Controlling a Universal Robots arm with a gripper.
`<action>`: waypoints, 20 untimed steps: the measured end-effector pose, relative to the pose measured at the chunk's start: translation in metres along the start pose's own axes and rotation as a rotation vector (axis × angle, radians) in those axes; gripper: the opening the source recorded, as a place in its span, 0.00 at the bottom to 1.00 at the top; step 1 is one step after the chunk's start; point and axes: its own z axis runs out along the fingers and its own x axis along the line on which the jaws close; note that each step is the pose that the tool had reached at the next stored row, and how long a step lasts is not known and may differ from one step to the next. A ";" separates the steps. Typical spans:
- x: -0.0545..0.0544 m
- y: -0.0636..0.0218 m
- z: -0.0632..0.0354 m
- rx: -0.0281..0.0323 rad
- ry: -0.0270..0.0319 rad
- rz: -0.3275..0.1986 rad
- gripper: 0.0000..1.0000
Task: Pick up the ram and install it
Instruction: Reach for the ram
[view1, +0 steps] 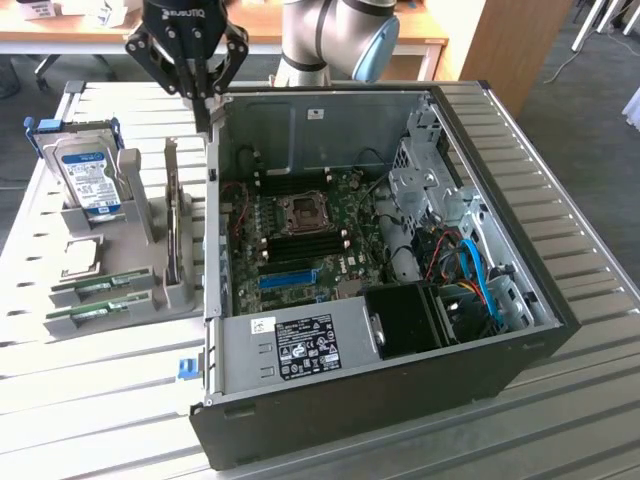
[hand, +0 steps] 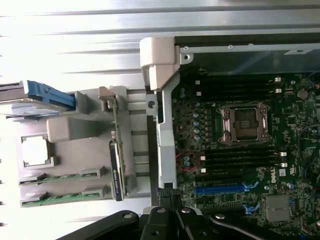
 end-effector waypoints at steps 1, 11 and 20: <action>0.002 -0.0002 -0.0001 0.0000 0.0000 0.000 0.11; 0.024 -0.0019 -0.0006 0.0000 0.0000 0.000 0.11; 0.045 -0.0036 -0.0011 -0.0001 0.0000 0.000 0.11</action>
